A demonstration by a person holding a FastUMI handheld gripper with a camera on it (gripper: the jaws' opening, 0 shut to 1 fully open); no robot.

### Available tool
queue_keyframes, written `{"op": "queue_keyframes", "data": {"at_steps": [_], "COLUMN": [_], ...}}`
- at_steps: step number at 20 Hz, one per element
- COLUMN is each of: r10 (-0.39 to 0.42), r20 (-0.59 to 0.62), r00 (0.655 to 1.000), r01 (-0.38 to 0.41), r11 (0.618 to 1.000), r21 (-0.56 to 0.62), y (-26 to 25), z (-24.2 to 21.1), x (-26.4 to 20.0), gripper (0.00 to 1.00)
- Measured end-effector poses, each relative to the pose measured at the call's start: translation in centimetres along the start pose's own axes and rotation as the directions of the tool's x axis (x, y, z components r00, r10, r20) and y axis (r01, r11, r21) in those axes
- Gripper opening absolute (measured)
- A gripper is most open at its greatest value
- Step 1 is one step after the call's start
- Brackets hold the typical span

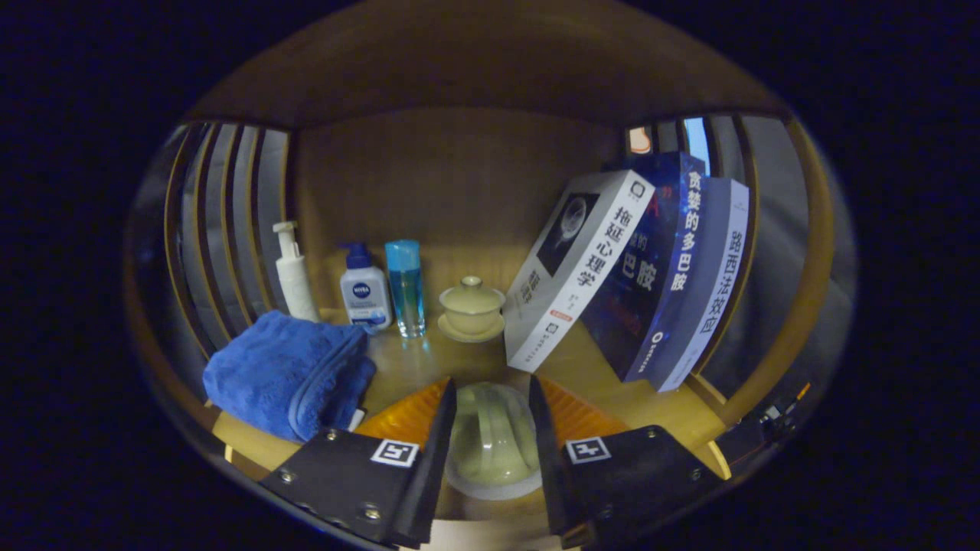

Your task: Pull open the drawer, take out the items inside it, and place them on the countertop above the cabinet.

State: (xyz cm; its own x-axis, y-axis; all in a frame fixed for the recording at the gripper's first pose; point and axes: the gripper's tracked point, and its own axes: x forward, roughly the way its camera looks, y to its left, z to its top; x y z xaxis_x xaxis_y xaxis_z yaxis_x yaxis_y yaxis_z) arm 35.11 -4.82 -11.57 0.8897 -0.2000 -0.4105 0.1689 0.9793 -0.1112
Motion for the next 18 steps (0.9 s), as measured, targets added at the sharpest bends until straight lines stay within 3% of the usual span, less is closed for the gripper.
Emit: {"op": "queue_keyframes", "data": {"at_steps": [5, 11, 18], "r10": [0.033, 0.031, -0.012], "r20": [0.144, 0.263, 0.267], "r00": [0.989, 0.964, 0.964], "r01": [-0.035, -0.032, 0.021], "r11": [0.999, 0.999, 0.999], "r21": [0.011, -0.002, -0.031], "y": [0.2, 0.1, -0.5], "z": [4.0, 5.3, 0.8], "x": [-4.2, -11.5, -18.0], "gripper": [0.89, 0.95, 0.96]}}
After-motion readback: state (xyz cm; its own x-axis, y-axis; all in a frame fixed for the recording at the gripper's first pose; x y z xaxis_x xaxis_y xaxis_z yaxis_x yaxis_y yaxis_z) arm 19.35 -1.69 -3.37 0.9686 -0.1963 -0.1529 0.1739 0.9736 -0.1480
